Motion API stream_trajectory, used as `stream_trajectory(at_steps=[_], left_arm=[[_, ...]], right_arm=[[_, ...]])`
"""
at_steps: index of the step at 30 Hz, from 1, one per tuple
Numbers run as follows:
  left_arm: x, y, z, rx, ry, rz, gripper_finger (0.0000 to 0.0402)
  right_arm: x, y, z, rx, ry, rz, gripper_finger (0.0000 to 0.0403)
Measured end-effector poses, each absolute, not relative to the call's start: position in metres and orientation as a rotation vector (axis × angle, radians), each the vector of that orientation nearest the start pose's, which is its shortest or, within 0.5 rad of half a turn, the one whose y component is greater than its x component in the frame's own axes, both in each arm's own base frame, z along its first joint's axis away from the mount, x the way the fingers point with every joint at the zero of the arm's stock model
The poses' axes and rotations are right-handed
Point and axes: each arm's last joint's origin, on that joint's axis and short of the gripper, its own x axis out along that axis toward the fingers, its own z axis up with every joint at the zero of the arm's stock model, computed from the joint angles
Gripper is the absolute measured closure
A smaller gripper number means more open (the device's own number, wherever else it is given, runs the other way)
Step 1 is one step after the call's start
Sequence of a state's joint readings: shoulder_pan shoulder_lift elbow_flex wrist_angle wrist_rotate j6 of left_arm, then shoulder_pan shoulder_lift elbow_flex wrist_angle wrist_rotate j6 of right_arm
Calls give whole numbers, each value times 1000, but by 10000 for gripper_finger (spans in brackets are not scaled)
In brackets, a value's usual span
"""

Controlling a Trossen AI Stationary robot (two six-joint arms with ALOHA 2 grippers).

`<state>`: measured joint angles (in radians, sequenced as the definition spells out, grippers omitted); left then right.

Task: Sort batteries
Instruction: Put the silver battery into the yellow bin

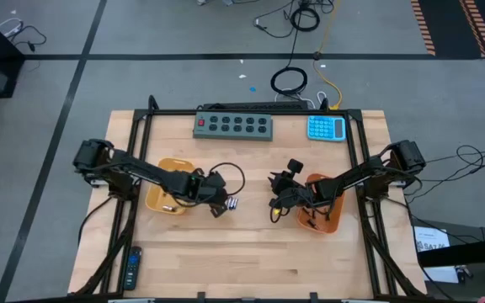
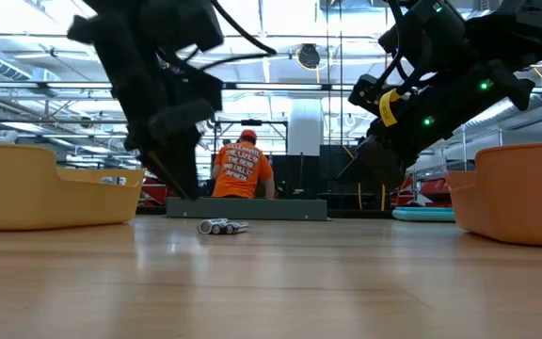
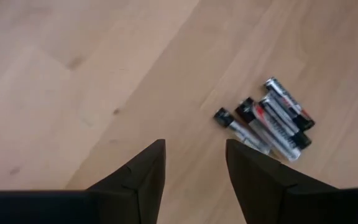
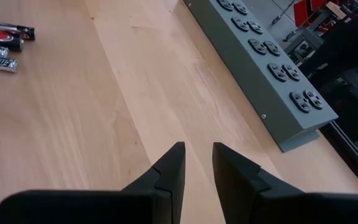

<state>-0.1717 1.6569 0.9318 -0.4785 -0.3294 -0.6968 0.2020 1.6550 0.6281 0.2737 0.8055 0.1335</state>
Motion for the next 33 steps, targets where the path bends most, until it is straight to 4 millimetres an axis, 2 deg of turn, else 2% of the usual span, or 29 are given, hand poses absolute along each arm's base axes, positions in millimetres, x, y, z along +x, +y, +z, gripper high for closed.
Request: stream_trajectory(at_steps=[12, 21, 25, 28, 31, 33], left_arm=[[315, -43, 137, -405, 1058, 432, 226], [318, -44, 126, -409, 1071, 441, 226], [319, -44, 116, -382, 1105, 451, 229], [319, -44, 110, -301, 1146, 427, 266], [318, -46, 108, -244, 1163, 404, 360], [317, -48, 110, -236, 1160, 394, 377]], right_arm=[[283, 37, 128, -249, 632, -614, 331], [283, 37, 128, -249, 632, -614, 331], [283, 37, 128, -249, 632, -614, 331], [283, 37, 128, -249, 632, -614, 331], [283, 37, 128, -249, 631, -614, 331], [283, 37, 128, -249, 631, -614, 331]])
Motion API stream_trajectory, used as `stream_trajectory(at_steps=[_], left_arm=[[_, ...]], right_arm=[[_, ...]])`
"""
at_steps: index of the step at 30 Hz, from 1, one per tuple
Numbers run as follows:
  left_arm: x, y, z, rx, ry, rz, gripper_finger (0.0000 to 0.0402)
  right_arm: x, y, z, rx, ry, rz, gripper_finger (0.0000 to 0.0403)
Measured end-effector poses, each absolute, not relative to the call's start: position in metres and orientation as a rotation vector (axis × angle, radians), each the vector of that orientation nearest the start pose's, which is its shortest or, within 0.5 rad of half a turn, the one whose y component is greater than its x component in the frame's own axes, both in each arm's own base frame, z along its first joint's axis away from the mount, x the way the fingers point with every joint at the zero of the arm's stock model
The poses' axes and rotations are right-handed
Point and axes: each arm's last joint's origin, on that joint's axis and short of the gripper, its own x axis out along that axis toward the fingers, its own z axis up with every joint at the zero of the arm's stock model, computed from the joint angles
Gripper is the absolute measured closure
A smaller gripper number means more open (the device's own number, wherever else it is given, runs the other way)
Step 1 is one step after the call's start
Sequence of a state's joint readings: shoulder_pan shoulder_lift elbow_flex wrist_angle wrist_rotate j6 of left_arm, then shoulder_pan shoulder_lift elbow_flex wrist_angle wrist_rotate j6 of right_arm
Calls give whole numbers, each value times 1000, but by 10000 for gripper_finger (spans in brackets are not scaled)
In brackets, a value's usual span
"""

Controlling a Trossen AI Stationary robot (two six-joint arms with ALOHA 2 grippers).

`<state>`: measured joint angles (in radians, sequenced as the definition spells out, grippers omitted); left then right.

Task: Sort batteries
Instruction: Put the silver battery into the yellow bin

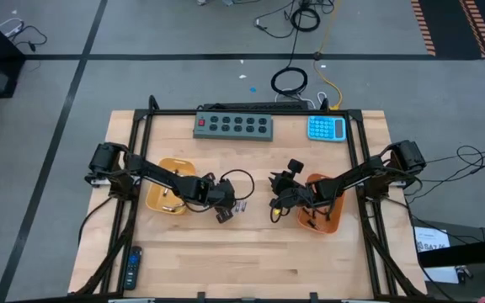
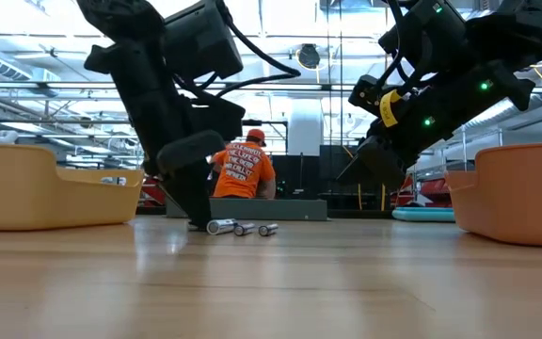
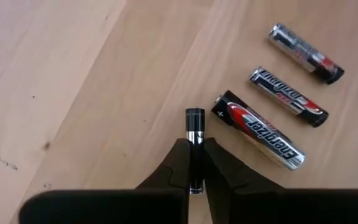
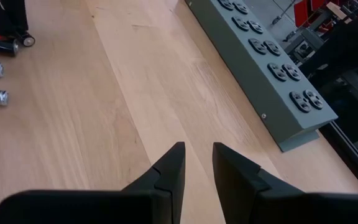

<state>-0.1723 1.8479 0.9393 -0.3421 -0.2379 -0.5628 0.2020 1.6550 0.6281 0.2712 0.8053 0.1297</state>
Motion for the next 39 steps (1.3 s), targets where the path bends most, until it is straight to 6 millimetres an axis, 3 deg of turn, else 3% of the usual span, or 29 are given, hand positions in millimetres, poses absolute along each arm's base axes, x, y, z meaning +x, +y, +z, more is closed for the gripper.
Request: stream_trajectory(at_steps=[6, 8, 11, 15, 19, 22, 27, 30, 34, 39], left_arm=[[303, -52, 133, -262, 1176, 380, 377], [288, -53, 150, -256, 1222, 411, 377], [274, -54, 191, -256, 1142, 513, 377], [239, -51, 217, -293, 1168, 651, 377], [209, -46, 214, -268, 1248, 739, 375], [202, -45, 204, -254, 1269, 750, 328], [204, -44, 206, -260, 1232, 778, 200], [216, -46, 215, -290, 1139, 727, 156], [243, -53, 215, -312, 995, 598, 149], [280, -58, 197, -353, 900, 467, 165]], right_arm=[[283, 37, 128, -247, 631, -615, 331], [282, 37, 127, -247, 634, -616, 331], [282, 36, 127, -244, 634, -617, 331], [282, 36, 127, -243, 639, -618, 331], [282, 36, 126, -246, 640, -617, 331], [282, 36, 127, -247, 638, -617, 331], [282, 36, 126, -244, 641, -617, 331], [282, 36, 127, -242, 638, -617, 331], [282, 37, 127, -241, 635, -616, 331], [282, 37, 127, -240, 633, -616, 331]])
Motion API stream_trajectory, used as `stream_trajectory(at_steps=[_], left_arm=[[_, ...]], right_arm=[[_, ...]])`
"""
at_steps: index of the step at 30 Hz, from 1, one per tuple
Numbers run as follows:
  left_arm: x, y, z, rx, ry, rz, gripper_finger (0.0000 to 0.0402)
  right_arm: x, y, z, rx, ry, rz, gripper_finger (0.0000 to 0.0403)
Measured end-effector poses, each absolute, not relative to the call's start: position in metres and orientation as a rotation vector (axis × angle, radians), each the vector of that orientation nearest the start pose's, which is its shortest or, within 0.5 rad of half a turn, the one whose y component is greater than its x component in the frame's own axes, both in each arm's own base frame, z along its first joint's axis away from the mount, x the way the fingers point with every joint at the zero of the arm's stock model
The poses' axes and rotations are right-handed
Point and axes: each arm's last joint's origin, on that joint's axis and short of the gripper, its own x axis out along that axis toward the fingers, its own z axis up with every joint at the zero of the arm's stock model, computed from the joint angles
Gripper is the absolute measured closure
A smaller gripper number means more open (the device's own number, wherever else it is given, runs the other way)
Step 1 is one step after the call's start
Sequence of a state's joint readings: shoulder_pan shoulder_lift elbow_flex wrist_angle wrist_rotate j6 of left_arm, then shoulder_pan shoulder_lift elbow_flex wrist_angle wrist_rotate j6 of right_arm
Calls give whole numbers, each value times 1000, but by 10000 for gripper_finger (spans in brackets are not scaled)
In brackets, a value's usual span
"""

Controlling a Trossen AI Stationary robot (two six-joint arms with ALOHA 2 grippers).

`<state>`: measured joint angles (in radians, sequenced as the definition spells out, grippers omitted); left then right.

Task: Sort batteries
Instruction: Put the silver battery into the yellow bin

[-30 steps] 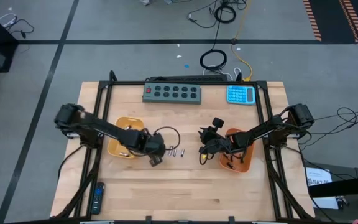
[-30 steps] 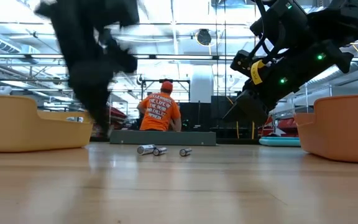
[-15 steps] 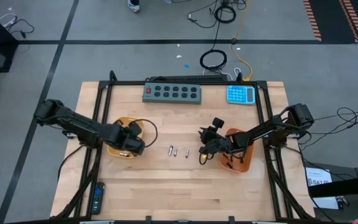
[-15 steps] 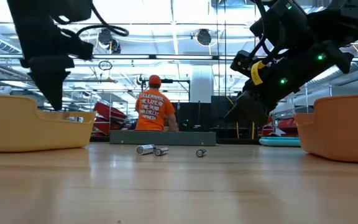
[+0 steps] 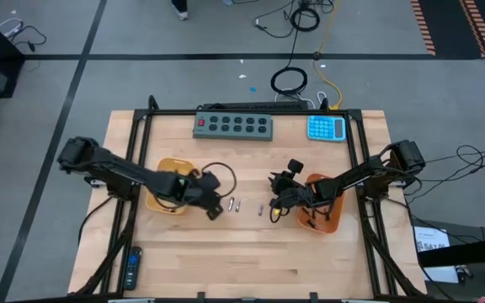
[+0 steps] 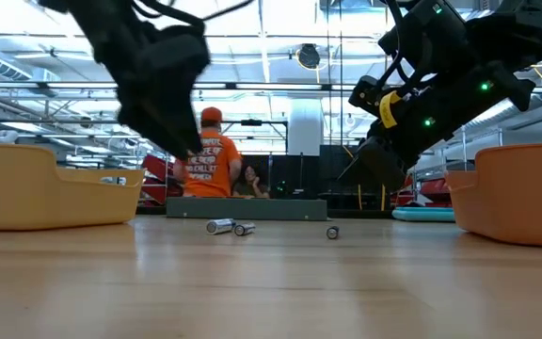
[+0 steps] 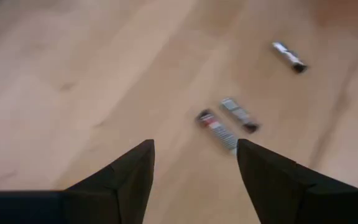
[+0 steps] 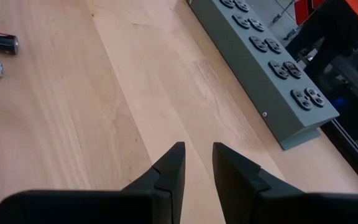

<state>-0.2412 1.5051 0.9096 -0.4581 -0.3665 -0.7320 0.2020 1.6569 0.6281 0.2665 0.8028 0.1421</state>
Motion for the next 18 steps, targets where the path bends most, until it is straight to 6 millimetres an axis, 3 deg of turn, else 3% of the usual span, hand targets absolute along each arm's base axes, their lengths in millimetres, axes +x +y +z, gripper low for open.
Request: stream_trajectory(at_steps=[8, 12, 15, 18], left_arm=[[321, -57, 171, -327, 934, 433, 191], [340, -62, 169, -228, 956, 374, 192], [344, -62, 168, -155, 954, 362, 192], [344, -65, 169, -69, 933, 385, 192]], right_arm=[[282, 37, 126, -235, 645, -590, 331], [283, 42, 127, -200, 734, -259, 331], [284, 45, 142, -254, 786, -252, 330], [281, 44, 152, -299, 944, -202, 325]])
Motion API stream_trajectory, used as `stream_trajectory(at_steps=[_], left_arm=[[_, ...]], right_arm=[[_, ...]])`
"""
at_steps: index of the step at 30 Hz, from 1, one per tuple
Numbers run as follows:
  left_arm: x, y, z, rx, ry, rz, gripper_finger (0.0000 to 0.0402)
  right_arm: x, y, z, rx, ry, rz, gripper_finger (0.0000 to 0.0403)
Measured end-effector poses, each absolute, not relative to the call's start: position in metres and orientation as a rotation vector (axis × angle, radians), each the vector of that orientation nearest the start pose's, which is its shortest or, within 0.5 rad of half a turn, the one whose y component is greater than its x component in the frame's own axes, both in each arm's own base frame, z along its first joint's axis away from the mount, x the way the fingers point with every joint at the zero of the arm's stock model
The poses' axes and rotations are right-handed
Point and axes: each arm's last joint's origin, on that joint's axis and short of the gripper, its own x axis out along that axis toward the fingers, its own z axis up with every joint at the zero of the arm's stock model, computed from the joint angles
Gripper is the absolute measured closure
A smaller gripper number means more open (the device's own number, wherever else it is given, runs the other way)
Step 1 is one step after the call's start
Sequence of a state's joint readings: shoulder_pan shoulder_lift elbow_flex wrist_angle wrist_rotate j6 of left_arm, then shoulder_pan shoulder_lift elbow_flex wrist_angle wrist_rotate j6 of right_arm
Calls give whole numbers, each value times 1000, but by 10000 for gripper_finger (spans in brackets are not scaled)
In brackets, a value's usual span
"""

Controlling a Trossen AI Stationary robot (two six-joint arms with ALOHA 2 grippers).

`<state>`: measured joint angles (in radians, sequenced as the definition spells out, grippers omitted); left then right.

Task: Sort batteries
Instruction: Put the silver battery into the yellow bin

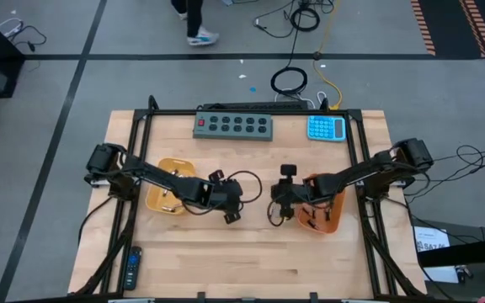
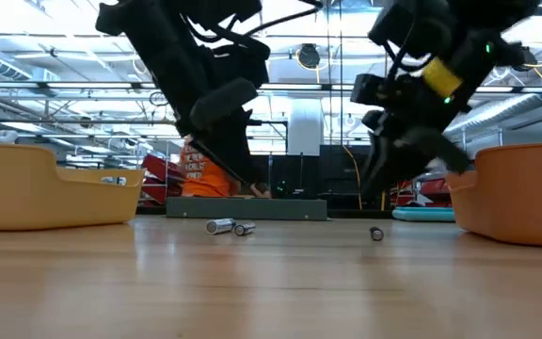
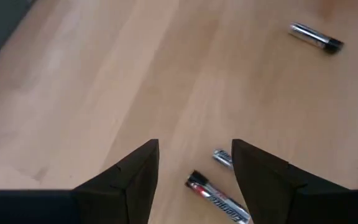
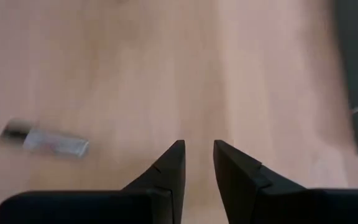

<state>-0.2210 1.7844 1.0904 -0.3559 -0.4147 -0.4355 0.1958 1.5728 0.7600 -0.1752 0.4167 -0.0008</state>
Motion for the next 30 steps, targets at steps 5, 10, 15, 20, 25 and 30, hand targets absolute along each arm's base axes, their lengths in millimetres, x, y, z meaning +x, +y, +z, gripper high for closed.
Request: stream_trajectory(at_steps=[5, 10, 15, 20, 25, 30], left_arm=[[343, -79, 166, -21, 883, 318, 192], [337, -88, 157, 36, 830, 286, 192], [330, -90, 149, 67, 846, 264, 192], [314, -86, 152, 38, 850, 279, 192], [298, -83, 164, 26, 800, 310, 192], [287, -82, 175, 31, 754, 332, 192]], right_arm=[[287, 54, 183, -304, 1061, 95, 291], [298, 58, 185, -376, 1152, 199, 238], [314, 65, 177, -411, 1251, 366, 225], [328, 73, 184, -454, 1439, 436, 240], [330, 85, 166, -503, 1570, 515, 241], [329, 87, 148, -500, 1677, 537, 242]])
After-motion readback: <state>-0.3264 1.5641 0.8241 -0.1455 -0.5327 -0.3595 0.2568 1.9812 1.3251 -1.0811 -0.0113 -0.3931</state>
